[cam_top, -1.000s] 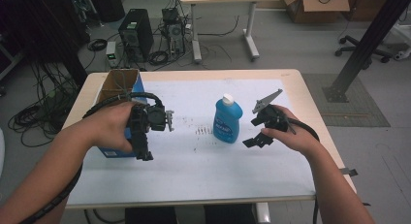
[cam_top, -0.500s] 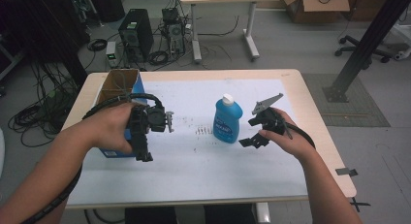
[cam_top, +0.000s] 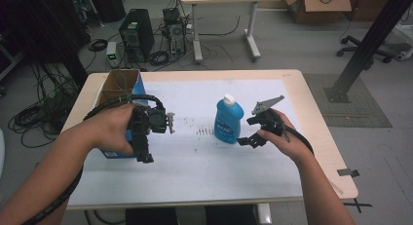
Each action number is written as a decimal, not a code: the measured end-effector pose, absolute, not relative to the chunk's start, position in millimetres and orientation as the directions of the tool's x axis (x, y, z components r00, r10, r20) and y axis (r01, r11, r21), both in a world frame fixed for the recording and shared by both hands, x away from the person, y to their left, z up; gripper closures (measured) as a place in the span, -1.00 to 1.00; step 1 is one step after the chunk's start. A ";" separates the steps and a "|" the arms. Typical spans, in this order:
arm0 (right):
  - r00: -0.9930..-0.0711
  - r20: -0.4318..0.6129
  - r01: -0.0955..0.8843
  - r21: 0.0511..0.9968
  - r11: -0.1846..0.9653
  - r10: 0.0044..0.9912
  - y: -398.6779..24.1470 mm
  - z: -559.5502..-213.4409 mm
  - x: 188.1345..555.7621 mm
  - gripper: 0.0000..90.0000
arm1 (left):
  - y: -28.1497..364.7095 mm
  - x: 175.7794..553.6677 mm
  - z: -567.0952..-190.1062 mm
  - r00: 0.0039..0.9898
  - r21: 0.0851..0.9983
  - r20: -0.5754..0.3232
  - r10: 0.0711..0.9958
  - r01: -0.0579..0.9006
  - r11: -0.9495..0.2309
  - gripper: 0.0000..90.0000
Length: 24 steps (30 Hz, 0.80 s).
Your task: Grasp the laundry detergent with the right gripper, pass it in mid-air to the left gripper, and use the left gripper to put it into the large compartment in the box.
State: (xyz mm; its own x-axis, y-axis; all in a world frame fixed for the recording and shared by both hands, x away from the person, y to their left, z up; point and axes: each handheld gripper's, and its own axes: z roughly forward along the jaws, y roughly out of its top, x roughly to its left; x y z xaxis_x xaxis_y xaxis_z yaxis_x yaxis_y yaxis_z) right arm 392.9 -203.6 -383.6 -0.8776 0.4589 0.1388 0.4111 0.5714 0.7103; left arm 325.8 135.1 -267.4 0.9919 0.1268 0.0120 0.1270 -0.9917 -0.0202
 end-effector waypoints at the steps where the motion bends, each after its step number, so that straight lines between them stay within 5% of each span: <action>1: -0.878 0.134 0.407 0.714 0.570 0.459 -202.9 -384.2 393.3 -0.94 | 135.2 325.8 -267.5 0.992 -0.019 0.012 0.126 0.126 -0.992 -1.00; 24: -0.875 0.109 0.372 0.776 0.510 0.472 -188.1 -400.6 399.8 -0.95 | 137.4 324.7 -277.4 0.991 -0.012 -0.008 0.130 0.130 -0.991 -1.00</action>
State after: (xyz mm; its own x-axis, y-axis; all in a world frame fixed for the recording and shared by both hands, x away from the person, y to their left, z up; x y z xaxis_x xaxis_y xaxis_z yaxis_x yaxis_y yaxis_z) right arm 399.8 -188.1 -400.6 -0.8747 0.4723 0.1089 0.3717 0.5095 0.7760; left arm 324.7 137.4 -277.4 0.9915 0.1299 -0.0082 0.1298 -0.9915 -0.0123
